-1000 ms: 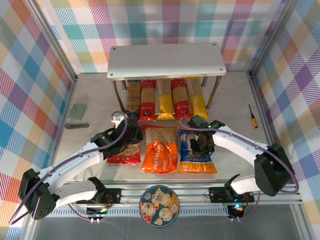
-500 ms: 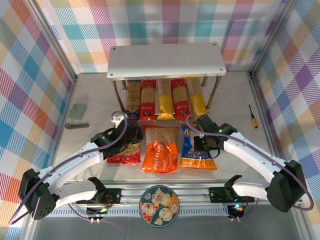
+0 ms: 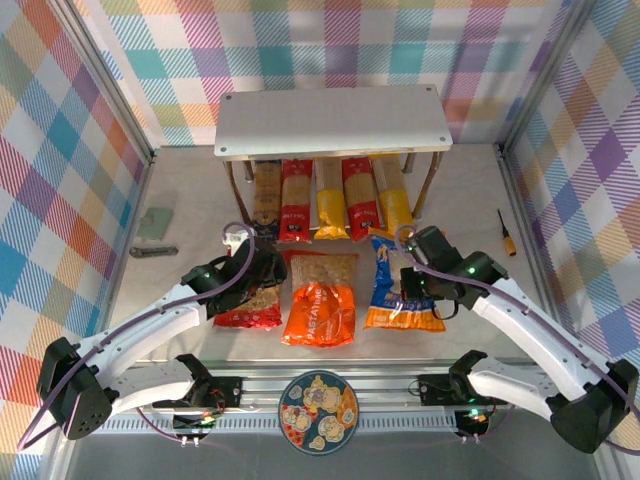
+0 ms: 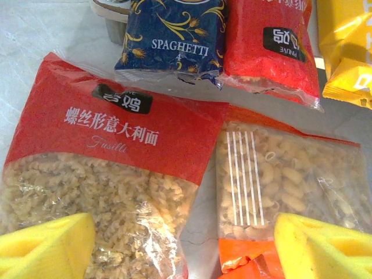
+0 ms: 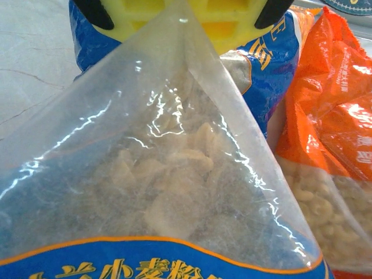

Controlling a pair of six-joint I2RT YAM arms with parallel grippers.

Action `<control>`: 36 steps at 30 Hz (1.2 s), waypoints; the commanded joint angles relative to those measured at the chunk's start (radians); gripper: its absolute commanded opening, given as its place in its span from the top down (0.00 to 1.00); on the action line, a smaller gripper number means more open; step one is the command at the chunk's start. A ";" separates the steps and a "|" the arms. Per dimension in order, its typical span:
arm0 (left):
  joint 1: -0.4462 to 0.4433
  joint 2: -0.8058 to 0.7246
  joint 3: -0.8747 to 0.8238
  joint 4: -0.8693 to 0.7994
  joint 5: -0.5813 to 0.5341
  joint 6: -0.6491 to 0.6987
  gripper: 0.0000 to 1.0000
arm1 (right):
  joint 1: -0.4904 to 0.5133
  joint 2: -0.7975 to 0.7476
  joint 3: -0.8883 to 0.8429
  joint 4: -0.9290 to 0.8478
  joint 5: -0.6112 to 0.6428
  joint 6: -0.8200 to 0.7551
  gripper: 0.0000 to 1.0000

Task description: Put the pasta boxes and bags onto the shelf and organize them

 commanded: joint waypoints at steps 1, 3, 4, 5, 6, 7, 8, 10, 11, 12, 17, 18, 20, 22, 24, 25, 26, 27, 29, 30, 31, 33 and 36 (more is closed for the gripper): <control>0.000 0.005 0.036 0.005 -0.001 0.026 0.20 | 0.005 -0.051 0.101 -0.006 0.053 -0.034 1.00; 0.000 0.010 0.054 0.001 -0.003 0.035 0.20 | 0.006 -0.057 0.132 -0.021 0.071 -0.044 1.00; -0.001 0.013 0.064 -0.002 -0.002 0.039 0.20 | 0.006 -0.060 0.147 -0.027 0.077 -0.048 1.00; 0.000 0.015 0.075 -0.005 -0.001 0.044 0.20 | 0.005 -0.065 0.162 -0.031 0.083 -0.053 1.00; 0.001 0.017 0.086 -0.008 -0.001 0.048 0.20 | 0.006 -0.069 0.175 -0.035 0.087 -0.057 1.00; -0.001 0.019 0.095 -0.010 0.002 0.053 0.20 | 0.005 -0.074 0.193 -0.040 0.092 -0.064 1.00; -0.001 0.021 0.105 -0.011 0.003 0.059 0.20 | 0.006 -0.079 0.212 -0.044 0.100 -0.070 1.00; 0.000 0.024 0.123 -0.014 0.003 0.069 0.19 | 0.006 -0.089 0.250 -0.052 0.119 -0.084 1.00; -0.001 0.026 0.131 -0.015 0.002 0.075 0.20 | 0.006 -0.092 0.270 -0.056 0.127 -0.091 1.00; 0.000 0.031 0.142 -0.018 0.000 0.081 0.19 | 0.006 -0.096 0.296 -0.059 0.135 -0.103 1.00; 0.001 0.050 0.177 -0.014 0.006 0.097 0.19 | 0.006 -0.089 0.404 -0.053 0.165 -0.155 1.00; 0.001 0.053 0.180 -0.012 0.008 0.098 0.19 | 0.006 -0.083 0.427 -0.049 0.171 -0.168 1.00; 0.001 0.060 0.188 -0.009 0.014 0.100 0.19 | 0.006 -0.067 0.469 -0.040 0.184 -0.194 1.00; 0.002 0.069 0.193 -0.006 0.021 0.101 0.19 | 0.005 -0.047 0.508 -0.024 0.196 -0.219 1.00; 0.002 0.072 0.199 -0.004 0.024 0.104 0.19 | 0.006 -0.022 0.552 -0.004 0.208 -0.245 1.00; 0.002 0.074 0.200 -0.003 0.025 0.105 0.19 | 0.006 -0.012 0.568 0.009 0.216 -0.258 1.00; 0.002 0.075 0.202 -0.001 0.027 0.106 0.19 | 0.006 -0.002 0.587 0.022 0.220 -0.270 1.00; 0.001 0.077 0.204 0.000 0.031 0.108 0.19 | 0.006 0.012 0.608 0.040 0.225 -0.286 1.00; 0.001 0.081 0.210 -0.001 0.034 0.112 0.19 | 0.006 0.041 0.649 0.067 0.237 -0.316 1.00; 0.001 0.083 0.209 -0.001 0.036 0.113 0.19 | 0.005 0.058 0.675 0.085 0.243 -0.334 1.00; 0.001 0.086 0.209 -0.001 0.038 0.114 0.19 | 0.005 0.074 0.696 0.098 0.245 -0.349 1.00; 0.002 0.088 0.208 -0.001 0.041 0.115 0.19 | 0.006 0.114 0.755 0.122 0.258 -0.385 1.00; 0.002 0.083 0.202 -0.001 0.042 0.113 0.19 | 0.004 0.179 0.848 0.147 0.273 -0.438 1.00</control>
